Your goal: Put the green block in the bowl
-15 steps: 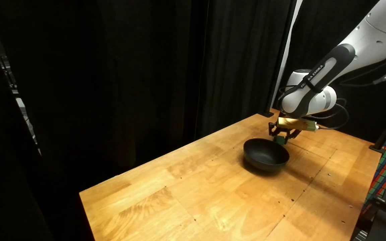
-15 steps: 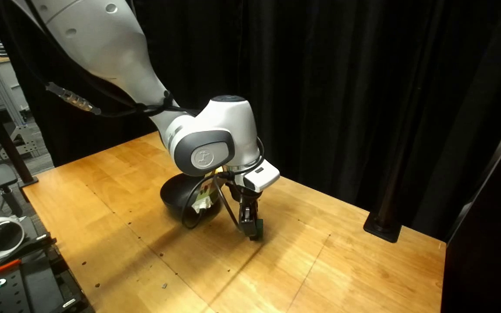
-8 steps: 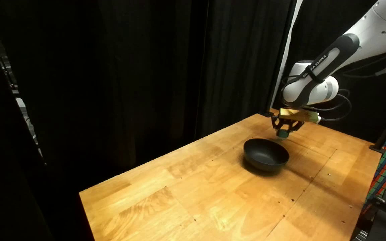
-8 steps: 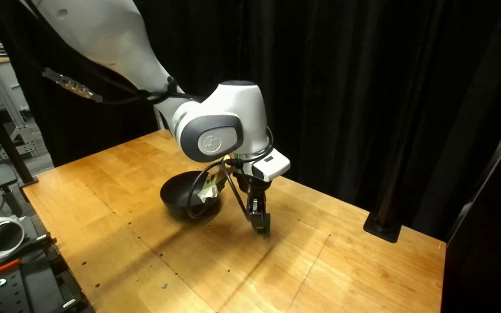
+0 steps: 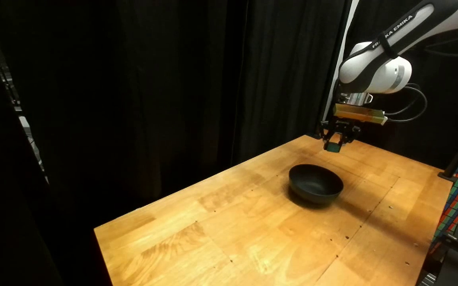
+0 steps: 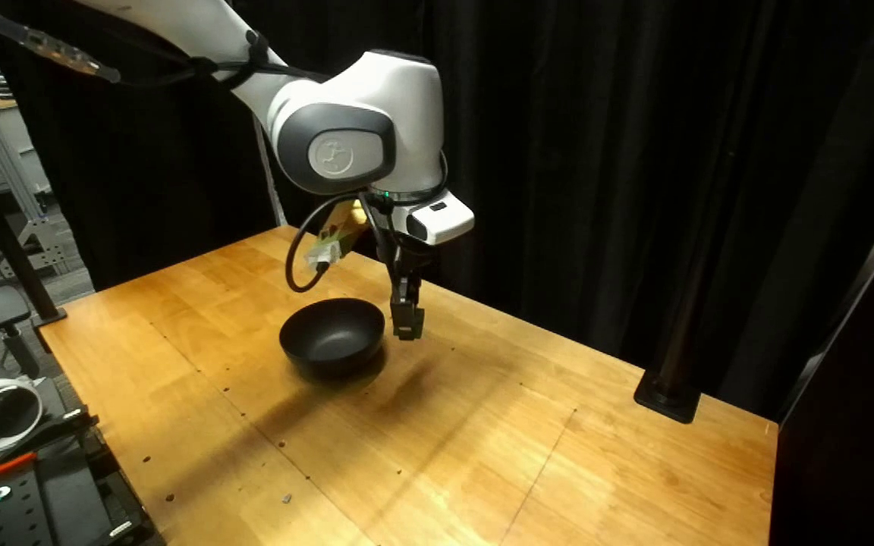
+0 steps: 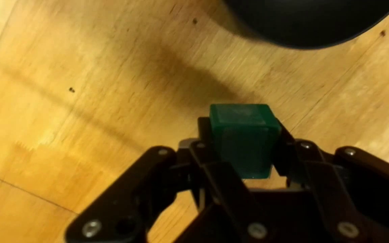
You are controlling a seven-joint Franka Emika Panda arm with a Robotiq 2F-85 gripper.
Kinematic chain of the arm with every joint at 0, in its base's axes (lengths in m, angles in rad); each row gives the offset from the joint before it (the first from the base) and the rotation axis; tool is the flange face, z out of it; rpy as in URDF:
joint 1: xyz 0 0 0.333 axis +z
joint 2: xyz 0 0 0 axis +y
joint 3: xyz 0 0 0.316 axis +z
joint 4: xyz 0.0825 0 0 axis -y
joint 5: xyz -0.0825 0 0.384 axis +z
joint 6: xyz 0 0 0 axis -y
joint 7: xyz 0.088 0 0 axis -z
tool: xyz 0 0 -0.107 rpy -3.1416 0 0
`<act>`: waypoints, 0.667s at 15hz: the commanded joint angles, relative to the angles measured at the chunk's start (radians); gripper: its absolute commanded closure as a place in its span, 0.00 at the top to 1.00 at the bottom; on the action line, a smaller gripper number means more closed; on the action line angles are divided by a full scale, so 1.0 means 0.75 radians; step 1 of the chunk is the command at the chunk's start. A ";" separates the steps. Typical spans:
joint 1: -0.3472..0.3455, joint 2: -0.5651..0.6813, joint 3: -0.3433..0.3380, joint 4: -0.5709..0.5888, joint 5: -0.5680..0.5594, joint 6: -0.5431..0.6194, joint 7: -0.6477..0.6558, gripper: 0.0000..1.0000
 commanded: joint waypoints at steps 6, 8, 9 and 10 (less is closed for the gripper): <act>-0.010 -0.154 0.164 -0.194 0.246 -0.174 -0.155 0.69; -0.022 -0.177 0.147 -0.192 0.241 -0.293 -0.166 0.83; -0.039 -0.183 0.135 -0.175 0.225 -0.399 -0.197 0.90; -0.081 -0.183 0.129 -0.155 0.231 -0.540 -0.265 0.97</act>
